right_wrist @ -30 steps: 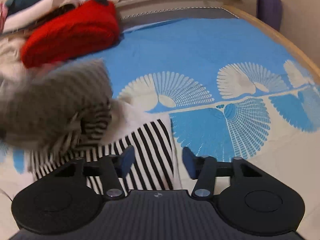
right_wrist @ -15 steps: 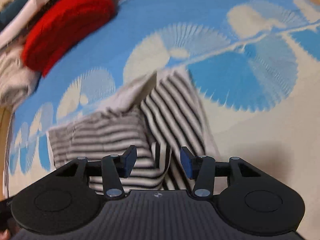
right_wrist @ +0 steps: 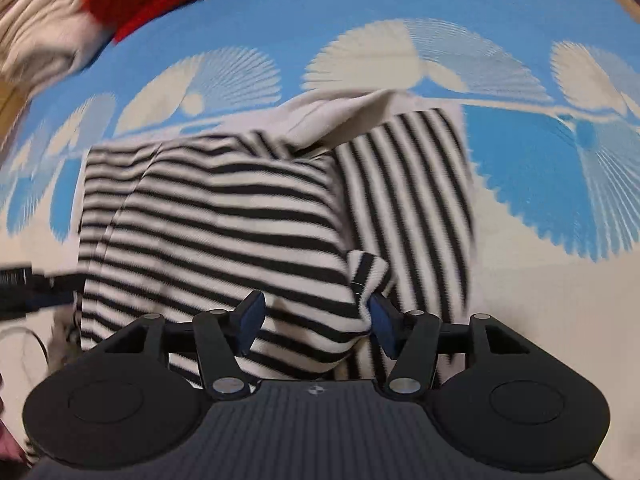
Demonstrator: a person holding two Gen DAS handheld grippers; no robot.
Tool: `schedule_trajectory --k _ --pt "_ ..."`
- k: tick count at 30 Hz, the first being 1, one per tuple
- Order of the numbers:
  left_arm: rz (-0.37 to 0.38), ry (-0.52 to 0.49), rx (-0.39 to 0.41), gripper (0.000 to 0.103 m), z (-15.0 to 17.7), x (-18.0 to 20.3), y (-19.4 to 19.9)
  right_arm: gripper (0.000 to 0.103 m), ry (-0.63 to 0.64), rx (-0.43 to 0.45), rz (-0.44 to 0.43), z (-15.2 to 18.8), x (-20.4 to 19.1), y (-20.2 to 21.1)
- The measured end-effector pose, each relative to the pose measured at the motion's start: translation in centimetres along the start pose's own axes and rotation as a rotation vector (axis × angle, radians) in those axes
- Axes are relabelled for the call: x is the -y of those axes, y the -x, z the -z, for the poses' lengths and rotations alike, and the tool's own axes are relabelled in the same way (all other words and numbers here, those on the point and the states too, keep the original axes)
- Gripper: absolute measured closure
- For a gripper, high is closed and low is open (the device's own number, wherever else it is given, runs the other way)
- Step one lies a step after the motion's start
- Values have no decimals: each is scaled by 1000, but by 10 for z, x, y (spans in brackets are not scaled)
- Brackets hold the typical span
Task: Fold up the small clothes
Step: 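Grasp the folded shirt edges with both grippers and fold it over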
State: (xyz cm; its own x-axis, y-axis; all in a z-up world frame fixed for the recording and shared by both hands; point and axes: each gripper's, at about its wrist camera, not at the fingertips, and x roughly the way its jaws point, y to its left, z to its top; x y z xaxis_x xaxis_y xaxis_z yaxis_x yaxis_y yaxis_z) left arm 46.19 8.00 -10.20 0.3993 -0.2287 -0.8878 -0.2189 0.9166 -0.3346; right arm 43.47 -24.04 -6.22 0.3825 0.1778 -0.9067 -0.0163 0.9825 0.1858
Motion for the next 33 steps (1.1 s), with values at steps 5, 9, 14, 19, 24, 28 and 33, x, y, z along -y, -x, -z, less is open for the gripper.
schedule_trajectory --k 5,9,14,19,24,28,33 --pt "-11 5 -26 50 2 4 -8 78 18 11 -92 -1 -10 -5" --pt "24 -24 -34 76 0 9 -3 96 -246 75 -413 -11 17 6" --pt "202 -3 244 103 -16 5 61 101 -616 398 -847 -11 75 42" --pt "186 1 241 103 -21 -2 72 101 -642 322 -591 -16 105 38" --pt "91 41 5 81 -11 -8 24 81 -492 149 -303 -14 82 13" --pt "69 -19 -4 64 -7 0 14 45 -304 122 -197 -14 49 12" --pt "16 7 -39 64 -3 -3 -1 53 -76 58 -62 -10 18 -1"
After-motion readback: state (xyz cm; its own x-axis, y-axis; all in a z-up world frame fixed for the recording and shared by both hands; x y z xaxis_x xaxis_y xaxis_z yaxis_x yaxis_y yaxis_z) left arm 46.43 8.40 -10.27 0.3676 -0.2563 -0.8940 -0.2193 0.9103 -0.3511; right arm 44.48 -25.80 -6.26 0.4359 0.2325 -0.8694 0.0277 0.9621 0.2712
